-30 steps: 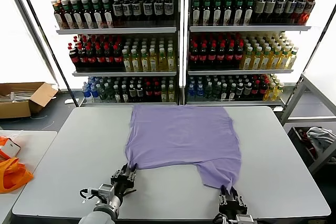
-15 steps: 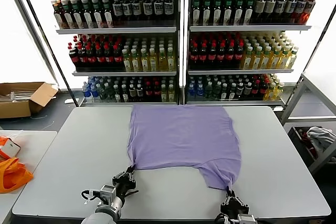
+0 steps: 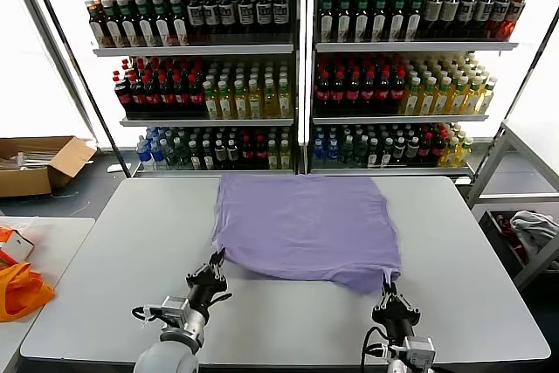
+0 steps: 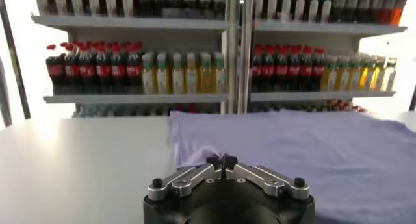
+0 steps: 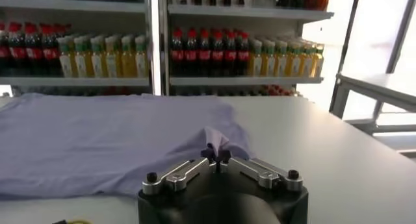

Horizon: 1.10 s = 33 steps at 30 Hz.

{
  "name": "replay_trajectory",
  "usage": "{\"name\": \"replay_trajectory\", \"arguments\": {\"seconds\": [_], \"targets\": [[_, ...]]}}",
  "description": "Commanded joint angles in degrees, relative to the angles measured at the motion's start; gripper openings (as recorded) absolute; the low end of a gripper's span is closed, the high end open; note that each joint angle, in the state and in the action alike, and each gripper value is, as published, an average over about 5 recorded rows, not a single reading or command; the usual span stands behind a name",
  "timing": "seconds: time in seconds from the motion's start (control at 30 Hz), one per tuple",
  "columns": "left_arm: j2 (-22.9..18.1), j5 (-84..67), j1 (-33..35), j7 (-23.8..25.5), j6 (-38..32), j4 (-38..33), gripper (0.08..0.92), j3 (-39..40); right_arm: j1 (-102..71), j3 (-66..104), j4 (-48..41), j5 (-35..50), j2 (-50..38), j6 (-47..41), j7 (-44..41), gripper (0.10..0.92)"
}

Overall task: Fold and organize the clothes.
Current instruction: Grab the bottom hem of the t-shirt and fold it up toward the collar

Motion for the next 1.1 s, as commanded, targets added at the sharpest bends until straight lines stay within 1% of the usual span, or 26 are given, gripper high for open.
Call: {"name": "replay_trajectory", "arguments": {"seconds": [0.03,0.23,0.43,0.57,0.8,0.9,0.97,1.1], "targets": [[0.4,-3.1,-12.0,-0.9,-2.8,10.7,0.084,0.7,13.5,1.2,-10.9,-1.4,0.4,1.9,-2.4,0.110],[0.3,-4.5,-18.6,-1.2,-2.2,18.8,0.084,1.3,22.4,0.5,-18.9,0.8,0.3,-0.1,-2.2,0.110],[0.4,-4.7,-22.3,-1.0,-1.8,24.1,0.084,1.6,29.4,-1.2,-27.8,1.6,0.1,-0.1,-3.0,0.110],[0.8,-4.6,-22.9,-0.9,-1.8,25.6,0.084,1.9,31.7,-2.4,-31.8,1.3,1.0,-0.2,-3.4,0.110],[1.2,-3.9,-21.9,-0.7,-1.0,25.4,0.084,2.1,31.6,-3.3,-31.4,1.0,1.6,-3.4,-3.9,0.113],[1.2,-3.8,-21.4,-0.5,-0.7,24.6,0.087,2.0,30.3,-3.3,-30.0,1.2,1.4,-4.4,-4.5,0.159],[1.2,-3.6,-21.1,-0.4,-0.3,24.0,0.109,2.0,29.3,-3.1,-28.8,1.8,1.4,-4.9,-4.5,0.219],[1.1,-2.9,-20.3,-0.5,0.7,22.3,0.208,2.1,27.9,-2.6,-26.2,4.1,1.3,-6.2,-3.4,0.331]]}}
